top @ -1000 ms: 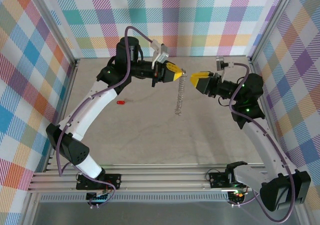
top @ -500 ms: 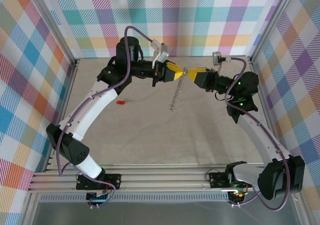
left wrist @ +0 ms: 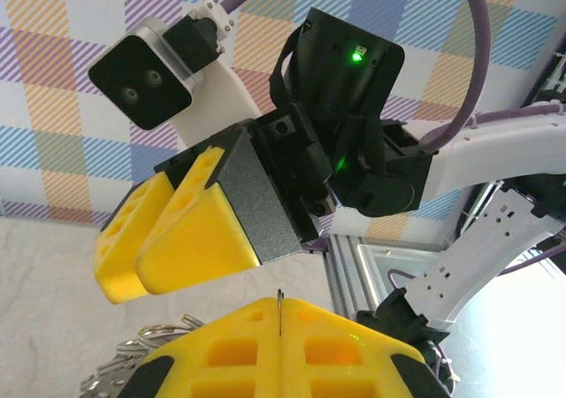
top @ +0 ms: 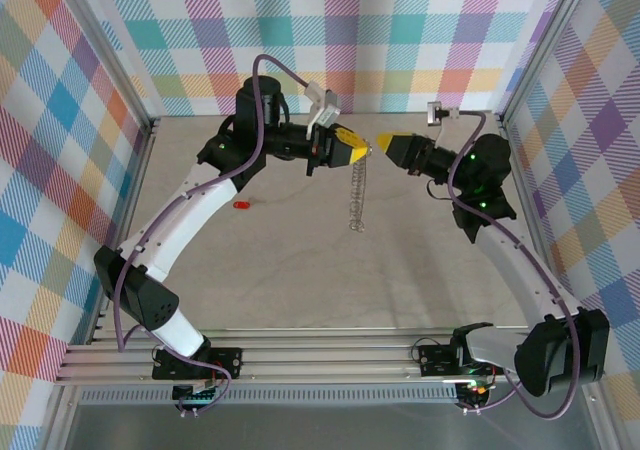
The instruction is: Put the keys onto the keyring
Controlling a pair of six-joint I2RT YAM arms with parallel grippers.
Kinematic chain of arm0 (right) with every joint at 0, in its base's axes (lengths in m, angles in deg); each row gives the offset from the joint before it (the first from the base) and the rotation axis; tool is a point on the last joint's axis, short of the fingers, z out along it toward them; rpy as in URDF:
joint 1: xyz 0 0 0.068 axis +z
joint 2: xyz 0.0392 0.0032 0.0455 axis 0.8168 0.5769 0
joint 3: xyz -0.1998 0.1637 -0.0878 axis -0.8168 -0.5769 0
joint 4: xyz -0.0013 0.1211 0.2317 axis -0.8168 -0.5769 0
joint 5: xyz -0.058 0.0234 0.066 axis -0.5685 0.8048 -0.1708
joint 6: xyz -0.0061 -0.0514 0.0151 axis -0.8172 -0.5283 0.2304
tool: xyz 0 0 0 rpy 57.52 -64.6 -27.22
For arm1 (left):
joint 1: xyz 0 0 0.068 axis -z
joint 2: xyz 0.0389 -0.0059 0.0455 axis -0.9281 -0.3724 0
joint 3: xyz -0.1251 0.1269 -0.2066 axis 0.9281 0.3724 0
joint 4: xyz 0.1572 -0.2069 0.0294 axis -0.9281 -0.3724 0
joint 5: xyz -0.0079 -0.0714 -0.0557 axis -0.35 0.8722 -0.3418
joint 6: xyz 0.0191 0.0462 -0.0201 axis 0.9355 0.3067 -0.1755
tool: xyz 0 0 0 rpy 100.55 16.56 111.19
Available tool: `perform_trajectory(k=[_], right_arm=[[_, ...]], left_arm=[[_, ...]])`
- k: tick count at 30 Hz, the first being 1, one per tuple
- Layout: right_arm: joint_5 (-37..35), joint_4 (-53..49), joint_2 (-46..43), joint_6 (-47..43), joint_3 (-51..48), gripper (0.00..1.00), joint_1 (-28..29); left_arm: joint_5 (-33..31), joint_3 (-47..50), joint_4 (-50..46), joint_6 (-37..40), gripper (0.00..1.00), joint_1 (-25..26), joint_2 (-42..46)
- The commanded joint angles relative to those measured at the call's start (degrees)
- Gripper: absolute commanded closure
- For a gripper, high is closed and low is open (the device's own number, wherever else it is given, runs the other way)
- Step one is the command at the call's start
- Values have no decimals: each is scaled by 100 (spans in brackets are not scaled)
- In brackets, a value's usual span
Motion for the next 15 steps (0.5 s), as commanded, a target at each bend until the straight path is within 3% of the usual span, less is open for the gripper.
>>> perform_trajectory(k=[1,7,15], right_arm=[[-13,-200,-487,-309,-7,72,30],[529,596,-740,13,-258,72,31],[965,1378,-391,455,-112,72,94]], left_arm=[[139,47,330,-97,100,71,225],[147,43,354,-102,100,72,220],[142,34,350,-107,100,72,215]])
